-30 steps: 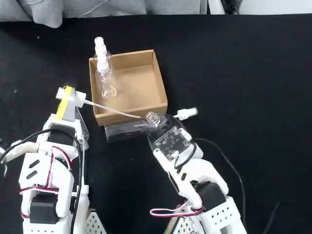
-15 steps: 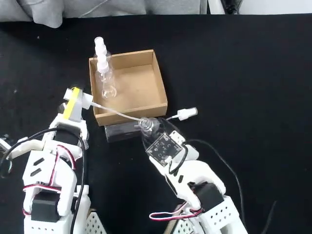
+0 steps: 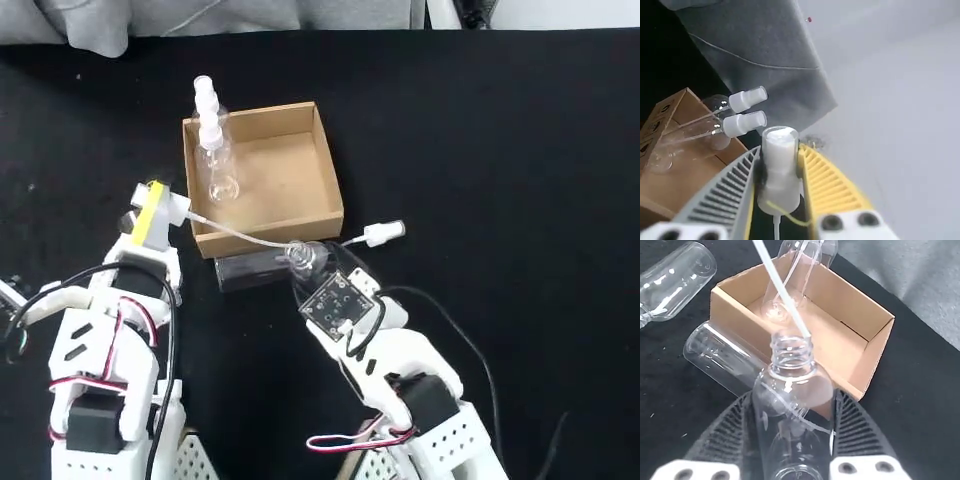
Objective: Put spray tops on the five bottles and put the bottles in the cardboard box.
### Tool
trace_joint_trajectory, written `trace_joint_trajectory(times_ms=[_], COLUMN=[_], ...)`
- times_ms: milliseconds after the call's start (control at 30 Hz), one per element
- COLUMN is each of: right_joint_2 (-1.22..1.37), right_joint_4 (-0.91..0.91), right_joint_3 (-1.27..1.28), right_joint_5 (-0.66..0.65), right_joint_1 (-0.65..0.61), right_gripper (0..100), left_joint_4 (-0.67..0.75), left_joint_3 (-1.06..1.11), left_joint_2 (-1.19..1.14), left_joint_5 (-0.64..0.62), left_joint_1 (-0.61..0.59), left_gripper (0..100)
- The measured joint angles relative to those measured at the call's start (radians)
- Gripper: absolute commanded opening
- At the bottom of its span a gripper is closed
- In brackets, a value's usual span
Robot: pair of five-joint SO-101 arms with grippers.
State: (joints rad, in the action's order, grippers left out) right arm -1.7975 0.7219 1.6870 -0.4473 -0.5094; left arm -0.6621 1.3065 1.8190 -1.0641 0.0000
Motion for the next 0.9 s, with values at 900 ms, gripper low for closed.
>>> trace_joint_trajectory(times_ms=[900], right_joint_2=[0.0], right_joint_4=[0.0], right_joint_3=[0.0], right_joint_5=[0.0], right_joint_1=[-0.002], right_gripper=[7.0], left_joint_4=[0.035], left_joint_3=[-0.012], left_joint_2=[-0.006], left_joint_5=[-0.018], left_joint_1=[-0.075], left_gripper=[3])
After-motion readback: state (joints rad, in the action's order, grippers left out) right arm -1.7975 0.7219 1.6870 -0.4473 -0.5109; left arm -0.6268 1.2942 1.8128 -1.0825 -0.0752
